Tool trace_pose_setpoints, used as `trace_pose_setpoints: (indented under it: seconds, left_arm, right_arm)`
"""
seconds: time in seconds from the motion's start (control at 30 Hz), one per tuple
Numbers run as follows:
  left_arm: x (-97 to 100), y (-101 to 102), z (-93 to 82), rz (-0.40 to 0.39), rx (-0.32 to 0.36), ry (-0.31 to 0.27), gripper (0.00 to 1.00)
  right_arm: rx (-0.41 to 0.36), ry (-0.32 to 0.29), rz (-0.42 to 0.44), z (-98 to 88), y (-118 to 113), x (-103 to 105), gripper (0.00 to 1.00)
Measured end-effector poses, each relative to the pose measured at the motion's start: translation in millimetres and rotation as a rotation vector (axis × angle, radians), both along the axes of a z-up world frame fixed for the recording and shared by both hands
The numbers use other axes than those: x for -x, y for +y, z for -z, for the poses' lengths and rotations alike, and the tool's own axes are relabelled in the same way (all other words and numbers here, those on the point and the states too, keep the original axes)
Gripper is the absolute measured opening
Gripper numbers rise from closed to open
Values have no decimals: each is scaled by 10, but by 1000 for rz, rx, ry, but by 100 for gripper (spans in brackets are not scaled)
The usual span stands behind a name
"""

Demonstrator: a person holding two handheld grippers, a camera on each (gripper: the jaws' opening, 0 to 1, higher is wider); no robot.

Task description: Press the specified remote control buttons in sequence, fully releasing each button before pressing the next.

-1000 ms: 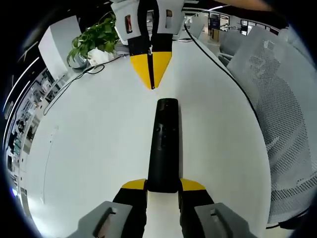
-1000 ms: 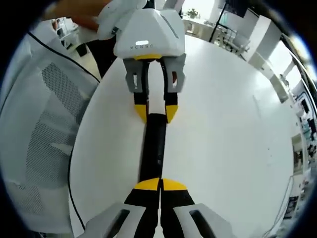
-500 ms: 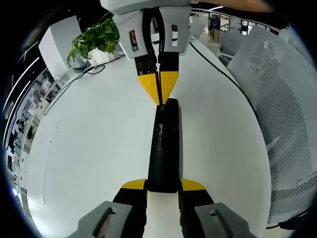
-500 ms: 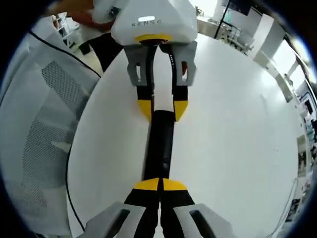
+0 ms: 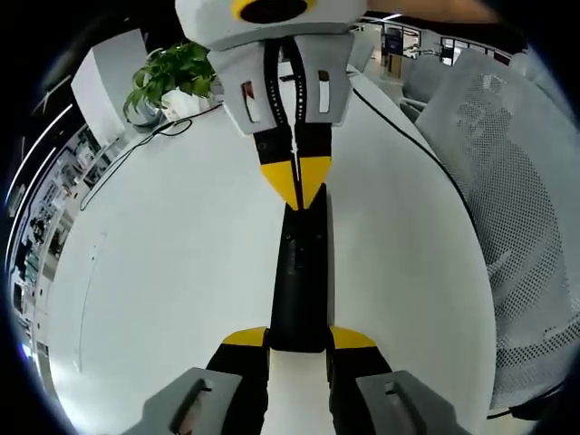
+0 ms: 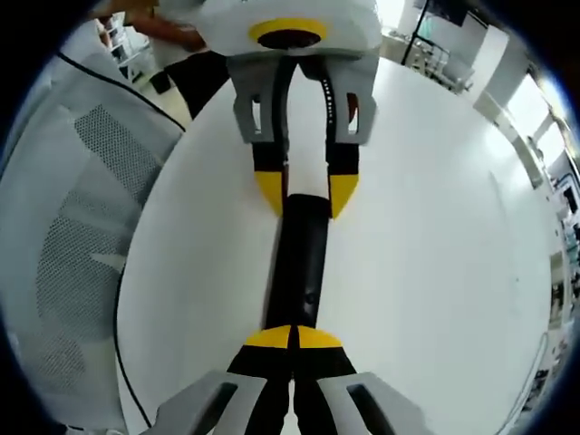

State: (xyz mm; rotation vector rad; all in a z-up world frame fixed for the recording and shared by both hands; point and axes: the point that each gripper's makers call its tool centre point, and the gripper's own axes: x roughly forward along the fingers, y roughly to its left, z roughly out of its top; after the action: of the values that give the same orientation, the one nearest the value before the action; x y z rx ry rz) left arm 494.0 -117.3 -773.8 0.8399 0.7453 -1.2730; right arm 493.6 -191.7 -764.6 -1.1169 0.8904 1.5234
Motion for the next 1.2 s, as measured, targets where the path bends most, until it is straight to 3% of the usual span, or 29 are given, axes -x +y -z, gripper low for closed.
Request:
trace_pose_setpoints:
  seconds: [0.93,1.07,1.2]
  left_arm:
    - [-5,6,-6,-12,19,18,23]
    - [-8,5,-2,-13,18,19,23]
    - [-1,-1,-1,-14,15,19,23]
  right_arm:
    - [58,14,-7,66,-1,-23,0]
    - [26,40,-2,40,-16,-33,0]
    - [-24,19,36,-107,-18,-121,0]
